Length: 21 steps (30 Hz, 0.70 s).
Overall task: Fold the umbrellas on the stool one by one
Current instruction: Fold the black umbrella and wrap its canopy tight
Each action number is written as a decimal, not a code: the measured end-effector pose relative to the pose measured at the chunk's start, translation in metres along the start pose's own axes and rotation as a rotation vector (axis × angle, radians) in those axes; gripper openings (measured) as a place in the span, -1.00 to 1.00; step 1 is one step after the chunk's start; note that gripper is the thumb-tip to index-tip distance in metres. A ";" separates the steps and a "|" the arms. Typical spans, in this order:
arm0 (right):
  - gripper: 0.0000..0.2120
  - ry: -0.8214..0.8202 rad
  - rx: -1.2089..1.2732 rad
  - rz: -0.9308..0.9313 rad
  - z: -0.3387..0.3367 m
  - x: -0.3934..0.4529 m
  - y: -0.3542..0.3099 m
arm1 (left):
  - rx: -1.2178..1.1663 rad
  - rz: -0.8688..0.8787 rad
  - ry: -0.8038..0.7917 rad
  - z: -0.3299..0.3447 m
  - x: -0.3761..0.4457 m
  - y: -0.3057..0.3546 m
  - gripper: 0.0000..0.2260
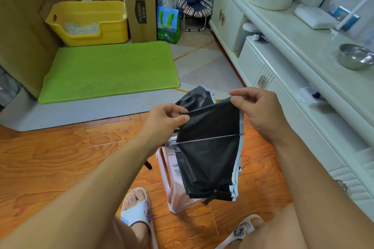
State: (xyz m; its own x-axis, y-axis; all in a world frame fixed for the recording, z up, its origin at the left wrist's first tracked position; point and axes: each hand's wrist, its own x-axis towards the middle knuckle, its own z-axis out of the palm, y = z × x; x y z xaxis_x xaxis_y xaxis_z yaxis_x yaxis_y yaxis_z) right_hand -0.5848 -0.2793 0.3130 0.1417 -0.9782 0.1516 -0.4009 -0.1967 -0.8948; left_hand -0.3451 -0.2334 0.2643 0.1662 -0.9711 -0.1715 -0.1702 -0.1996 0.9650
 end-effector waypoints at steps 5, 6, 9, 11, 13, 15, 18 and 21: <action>-0.76 -0.126 -0.432 -0.154 -0.010 0.005 0.005 | 0.340 0.279 0.103 -0.002 0.001 0.000 -0.92; -0.74 -0.120 -0.490 -0.222 -0.010 0.006 0.005 | 0.343 0.319 0.072 -0.003 0.001 -0.001 -0.90; -0.42 -0.253 -0.604 -0.311 -0.013 0.010 0.003 | 0.340 0.384 -0.129 -0.004 -0.006 -0.001 -0.86; -0.43 -0.373 -0.664 -0.298 -0.015 0.010 0.007 | 0.374 0.401 -0.226 -0.004 -0.013 -0.003 -0.88; -0.68 -0.415 -0.709 -0.380 -0.018 0.002 0.012 | 0.407 0.444 -0.243 -0.003 -0.020 -0.010 -0.87; -0.78 -0.436 -0.692 -0.452 -0.020 -0.016 0.018 | 0.465 0.510 -0.253 -0.002 -0.025 -0.018 -0.86; -0.80 -0.480 -0.760 -0.491 -0.018 -0.059 0.039 | 0.614 0.597 -0.364 -0.001 -0.036 -0.038 -0.89; -0.78 -0.536 -0.934 -0.556 -0.004 -0.100 0.080 | 0.882 0.746 -0.429 0.010 -0.049 -0.068 -0.92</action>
State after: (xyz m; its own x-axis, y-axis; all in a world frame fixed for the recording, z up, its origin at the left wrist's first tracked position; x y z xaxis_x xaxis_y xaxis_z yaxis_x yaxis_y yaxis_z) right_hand -0.6349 -0.1976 0.2286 0.7705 -0.6368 0.0283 -0.6332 -0.7697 -0.0815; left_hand -0.3518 -0.1739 0.2047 -0.5567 -0.8165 0.1528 -0.7119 0.5638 0.4188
